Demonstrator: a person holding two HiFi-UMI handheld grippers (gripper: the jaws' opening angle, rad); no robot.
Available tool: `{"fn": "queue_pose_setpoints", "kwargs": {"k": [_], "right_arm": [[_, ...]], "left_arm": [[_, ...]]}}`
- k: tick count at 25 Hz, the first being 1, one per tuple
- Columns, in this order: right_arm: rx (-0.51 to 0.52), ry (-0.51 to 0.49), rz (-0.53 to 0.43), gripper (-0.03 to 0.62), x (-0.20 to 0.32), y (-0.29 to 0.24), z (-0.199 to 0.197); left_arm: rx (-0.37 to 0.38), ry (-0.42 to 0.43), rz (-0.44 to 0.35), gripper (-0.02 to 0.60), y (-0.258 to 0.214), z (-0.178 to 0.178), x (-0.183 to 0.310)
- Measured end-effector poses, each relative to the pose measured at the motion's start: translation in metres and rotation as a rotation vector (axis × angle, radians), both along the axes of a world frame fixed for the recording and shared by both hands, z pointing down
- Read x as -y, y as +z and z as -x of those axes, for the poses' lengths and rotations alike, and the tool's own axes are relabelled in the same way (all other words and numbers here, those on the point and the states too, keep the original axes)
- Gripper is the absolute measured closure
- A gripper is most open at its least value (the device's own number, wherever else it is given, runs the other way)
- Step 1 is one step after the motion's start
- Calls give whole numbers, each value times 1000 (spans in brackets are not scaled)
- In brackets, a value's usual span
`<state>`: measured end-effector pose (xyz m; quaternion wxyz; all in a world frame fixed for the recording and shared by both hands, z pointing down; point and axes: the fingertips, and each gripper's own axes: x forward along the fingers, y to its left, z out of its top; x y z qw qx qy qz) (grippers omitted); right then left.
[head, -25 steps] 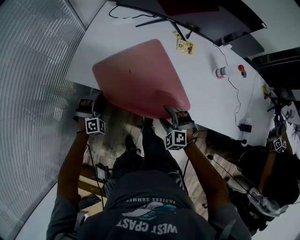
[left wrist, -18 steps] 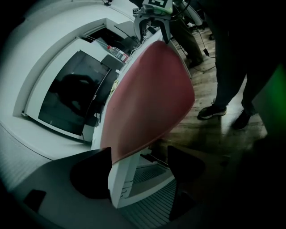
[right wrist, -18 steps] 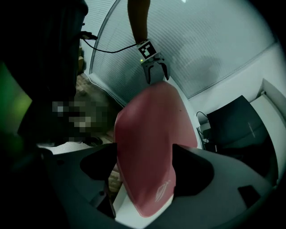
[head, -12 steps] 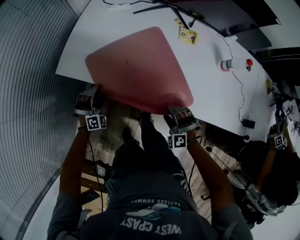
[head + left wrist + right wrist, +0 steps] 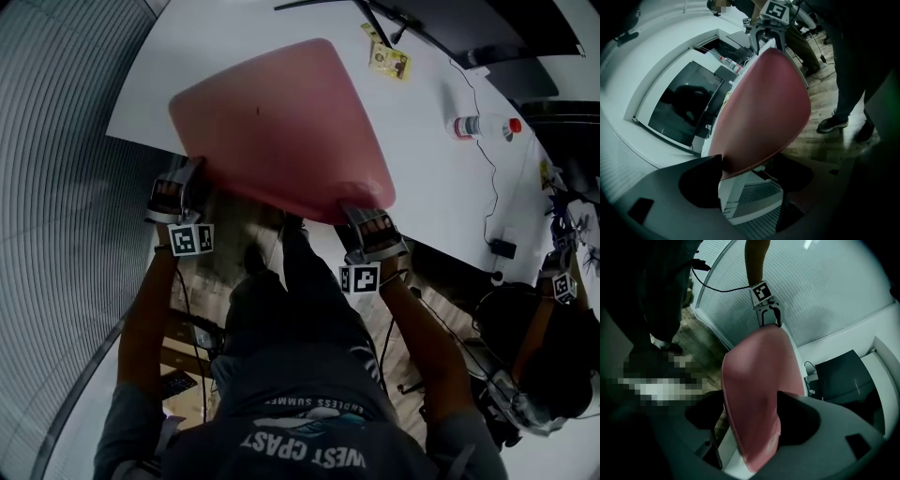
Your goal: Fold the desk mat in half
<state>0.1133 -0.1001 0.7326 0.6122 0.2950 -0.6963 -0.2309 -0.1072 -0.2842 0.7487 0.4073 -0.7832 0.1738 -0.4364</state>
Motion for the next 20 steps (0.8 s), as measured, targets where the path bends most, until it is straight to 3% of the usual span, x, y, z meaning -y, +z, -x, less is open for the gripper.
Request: {"fn": "queue_pose_setpoints", "kwargs": {"k": [2,4,7,12,15,20], "right_arm": [[36,-16,8,255,-5,-4,4],[70,-32,15,356,-9,-8,8],[109,-22,36,413,-14,-11,11],[171,-2,46,544,-19,-21,15],[208,28,28,551,-14,-33,15],[272,88,-22,553,4,-56,13]], "left_arm": [[-5,8,10,234,-2,0,-2],[-6,20,20,252,-3,1,-5],[-5,46,35,303,-6,5,-13],[-19,76,44,451,-19,11,-26],[-53,65,56,504,-31,10,-27],[-95,35,66,532,-48,5,-22]]}}
